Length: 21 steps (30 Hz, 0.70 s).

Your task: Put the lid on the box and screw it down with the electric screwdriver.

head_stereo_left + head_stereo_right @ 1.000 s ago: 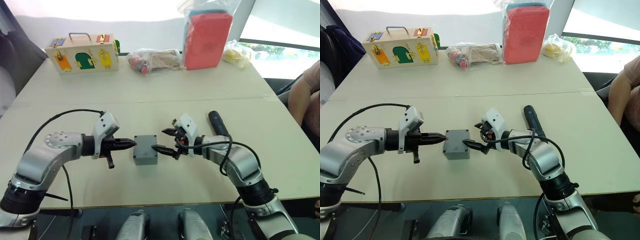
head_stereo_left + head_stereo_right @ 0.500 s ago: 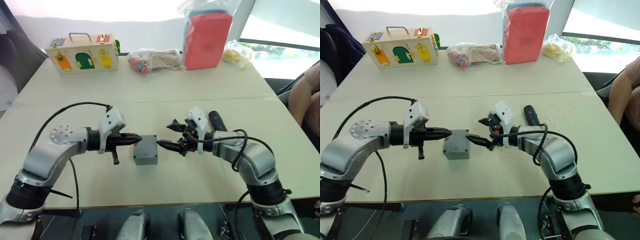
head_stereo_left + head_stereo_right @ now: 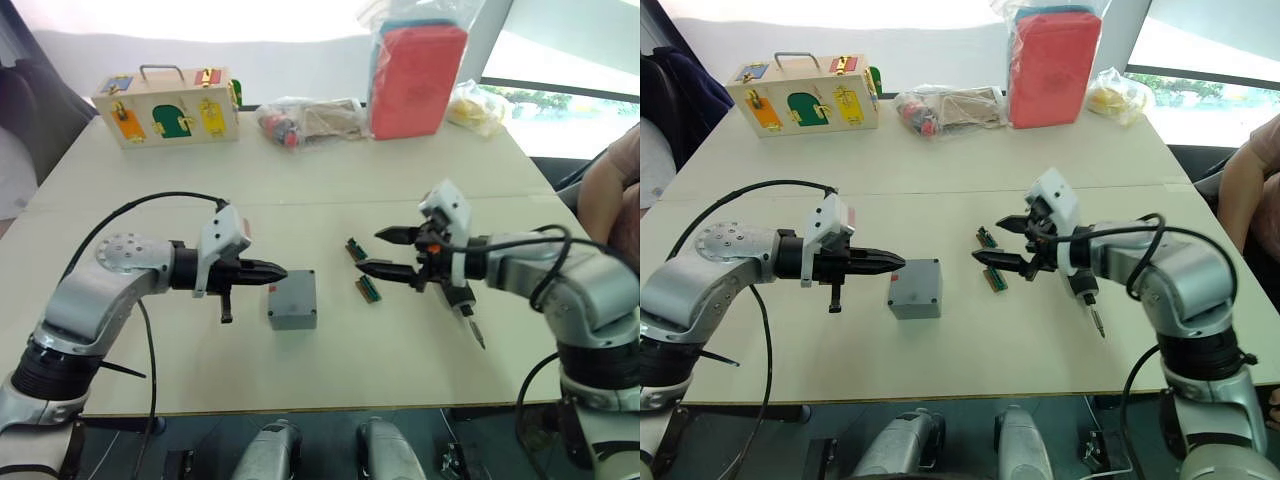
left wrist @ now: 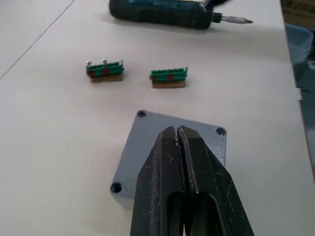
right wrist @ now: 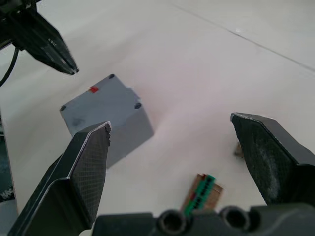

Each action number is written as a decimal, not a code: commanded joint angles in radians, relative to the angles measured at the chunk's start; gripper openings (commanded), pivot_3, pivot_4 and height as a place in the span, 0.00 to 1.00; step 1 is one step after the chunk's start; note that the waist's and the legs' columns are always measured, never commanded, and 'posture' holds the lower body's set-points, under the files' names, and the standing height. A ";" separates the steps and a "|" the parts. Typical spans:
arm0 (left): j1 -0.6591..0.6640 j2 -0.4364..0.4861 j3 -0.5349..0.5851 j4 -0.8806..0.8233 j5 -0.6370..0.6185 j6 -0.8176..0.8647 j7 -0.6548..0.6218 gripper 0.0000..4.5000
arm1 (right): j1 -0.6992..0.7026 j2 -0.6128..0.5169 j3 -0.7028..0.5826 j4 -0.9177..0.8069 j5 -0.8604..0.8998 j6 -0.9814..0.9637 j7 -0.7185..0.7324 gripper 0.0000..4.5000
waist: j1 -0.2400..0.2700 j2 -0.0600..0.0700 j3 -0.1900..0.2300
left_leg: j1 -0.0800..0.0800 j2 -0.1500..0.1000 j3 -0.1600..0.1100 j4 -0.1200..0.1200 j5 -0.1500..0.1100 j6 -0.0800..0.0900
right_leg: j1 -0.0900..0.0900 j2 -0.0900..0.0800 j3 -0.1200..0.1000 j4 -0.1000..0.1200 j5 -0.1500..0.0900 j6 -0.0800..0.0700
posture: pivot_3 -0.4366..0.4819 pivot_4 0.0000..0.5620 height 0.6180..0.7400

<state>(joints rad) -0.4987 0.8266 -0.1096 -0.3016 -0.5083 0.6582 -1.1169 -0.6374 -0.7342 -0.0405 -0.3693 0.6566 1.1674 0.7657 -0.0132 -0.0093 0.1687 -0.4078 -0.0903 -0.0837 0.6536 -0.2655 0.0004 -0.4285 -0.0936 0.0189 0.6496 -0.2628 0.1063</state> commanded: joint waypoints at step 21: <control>-0.011 -0.058 -0.091 -0.137 0.089 -0.060 0.027 0.00 | -0.476 -0.292 0.604 0.654 -0.155 0.377 0.208 0.96 | 0.001 0.000 0.000 | -0.001 0.000 0.002 0.000 -0.001 0.002 | -0.001 -0.001 0.001 -0.002 0.000 0.000 | 0.48 0.27 1.00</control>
<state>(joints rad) -0.5181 0.7720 -0.2190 -0.4012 -0.4224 0.5995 -1.1124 -1.0857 -1.0287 0.5288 0.2547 0.5312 1.5713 0.9496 -0.0124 -0.0092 0.1690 -0.4086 -0.0902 -0.0815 0.6533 -0.2664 0.0020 -0.4292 -0.0946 0.0195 0.6481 -0.2628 0.1062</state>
